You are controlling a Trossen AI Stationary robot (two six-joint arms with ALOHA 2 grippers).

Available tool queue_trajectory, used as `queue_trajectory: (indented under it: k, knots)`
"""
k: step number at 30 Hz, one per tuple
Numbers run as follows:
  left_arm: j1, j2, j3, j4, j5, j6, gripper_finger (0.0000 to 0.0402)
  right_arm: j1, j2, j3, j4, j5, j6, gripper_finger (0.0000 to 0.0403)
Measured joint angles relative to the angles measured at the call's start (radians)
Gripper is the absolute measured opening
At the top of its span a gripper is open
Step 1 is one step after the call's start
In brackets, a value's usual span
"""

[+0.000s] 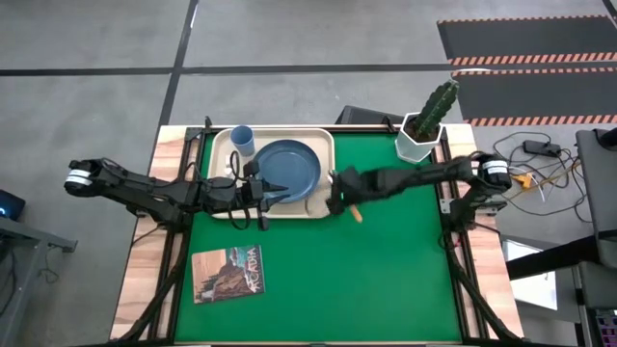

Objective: Pick and place plate/cup/fork/spoon on tray
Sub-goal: Put the orange spoon on the white tray to the right of the blue plate

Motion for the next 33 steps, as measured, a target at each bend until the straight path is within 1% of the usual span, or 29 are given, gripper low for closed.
queue_trajectory:
  k: [3, 6, 8, 11, 15, 20, 23, 27, 33]
  knots:
    - [0.000, -0.001, 0.001, 0.001, 0.000, 0.003, 0.0062, -0.122, 0.000, 0.002, 0.076, -0.035, -0.068, 0.0039]
    - [0.000, -0.003, 0.001, 0.001, 0.000, 0.005, 0.0062, -0.241, 0.000, 0.002, 0.148, -0.123, -0.088, 0.0040]
    - [0.000, -0.006, 0.001, 0.001, 0.000, 0.005, 0.0062, -0.297, 0.008, 0.002, 0.207, -0.163, -0.095, 0.0042]
    - [0.000, -0.008, 0.001, 0.002, 0.000, 0.005, 0.0062, -0.344, 0.039, 0.002, 0.288, -0.202, -0.096, 0.0042]
    - [0.000, -0.010, 0.001, 0.003, 0.000, 0.005, 0.0062, -0.358, 0.095, 0.002, 0.370, -0.226, -0.075, 0.0043]
    - [0.000, -0.012, 0.001, 0.003, 0.000, 0.021, 0.0062, -0.363, 0.147, 0.002, 0.406, -0.161, -0.044, 0.0043]
    - [0.000, -0.012, 0.001, 0.003, 0.000, 0.022, 0.0062, -0.364, 0.162, 0.003, 0.411, -0.140, -0.042, 0.0044]
    - [0.000, -0.012, 0.001, 0.003, 0.000, 0.022, 0.0062, -0.363, 0.177, 0.003, 0.428, -0.148, -0.031, 0.0045]
    - [0.000, -0.012, 0.001, 0.010, 0.000, 0.022, 0.0062, -0.360, 0.179, 0.003, 0.459, -0.148, -0.001, 0.0065]
